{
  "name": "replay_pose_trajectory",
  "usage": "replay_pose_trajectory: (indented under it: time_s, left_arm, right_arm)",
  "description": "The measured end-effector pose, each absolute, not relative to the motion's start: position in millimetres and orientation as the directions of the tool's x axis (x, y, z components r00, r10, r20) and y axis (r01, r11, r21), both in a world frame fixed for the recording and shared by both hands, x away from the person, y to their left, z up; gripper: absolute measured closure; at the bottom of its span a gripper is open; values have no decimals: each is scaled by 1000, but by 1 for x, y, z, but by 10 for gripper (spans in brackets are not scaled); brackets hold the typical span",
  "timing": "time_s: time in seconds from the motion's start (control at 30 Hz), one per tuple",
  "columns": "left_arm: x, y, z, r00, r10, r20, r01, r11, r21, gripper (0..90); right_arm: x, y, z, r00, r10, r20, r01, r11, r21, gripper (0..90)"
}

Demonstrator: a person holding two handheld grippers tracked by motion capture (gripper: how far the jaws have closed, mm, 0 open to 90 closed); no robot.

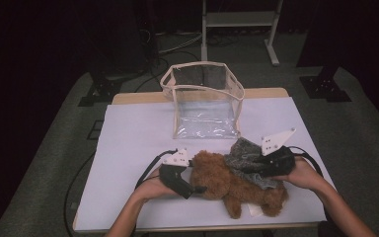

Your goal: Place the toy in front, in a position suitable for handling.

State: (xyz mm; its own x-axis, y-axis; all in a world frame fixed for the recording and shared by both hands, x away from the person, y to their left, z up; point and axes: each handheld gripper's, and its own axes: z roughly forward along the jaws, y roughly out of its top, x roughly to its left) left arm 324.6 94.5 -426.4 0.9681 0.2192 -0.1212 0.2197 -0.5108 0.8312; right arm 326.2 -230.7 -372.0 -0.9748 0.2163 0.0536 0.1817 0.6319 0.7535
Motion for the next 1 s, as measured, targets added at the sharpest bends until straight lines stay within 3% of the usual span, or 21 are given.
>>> replay_pose_trajectory:
  time_s: [0.23, 0.27, 0.37, 0.43, 0.77, 1.0]
  left_arm:
    - [329, 84, -440, 957, 213, -197, 278, -480, 832, 56]
    - [329, 84, -440, 959, 209, -192, 271, -470, 840, 95]
    - [331, 89, -437, 958, 211, -194, 271, -439, 857, 334]
    - [330, 90, -432, 957, 218, -193, 272, -430, 861, 391]
    - [326, 103, -372, 969, 235, -78, 176, -431, 885, 440]
    - [317, 128, -303, 962, 264, 68, 65, -465, 883, 438]
  right_arm:
    - [328, -233, -375, -972, 221, 78, 201, 617, 761, 813]
    - [327, -232, -376, -971, 223, 81, 205, 615, 761, 813]
    - [328, -231, -377, -971, 225, 86, 209, 606, 767, 812]
    - [329, -228, -376, -971, 225, 86, 208, 604, 770, 812]
    - [334, -202, -354, -980, 193, 53, 155, 565, 811, 813]
    - [337, -180, -326, -985, 164, 54, 119, 423, 898, 814]
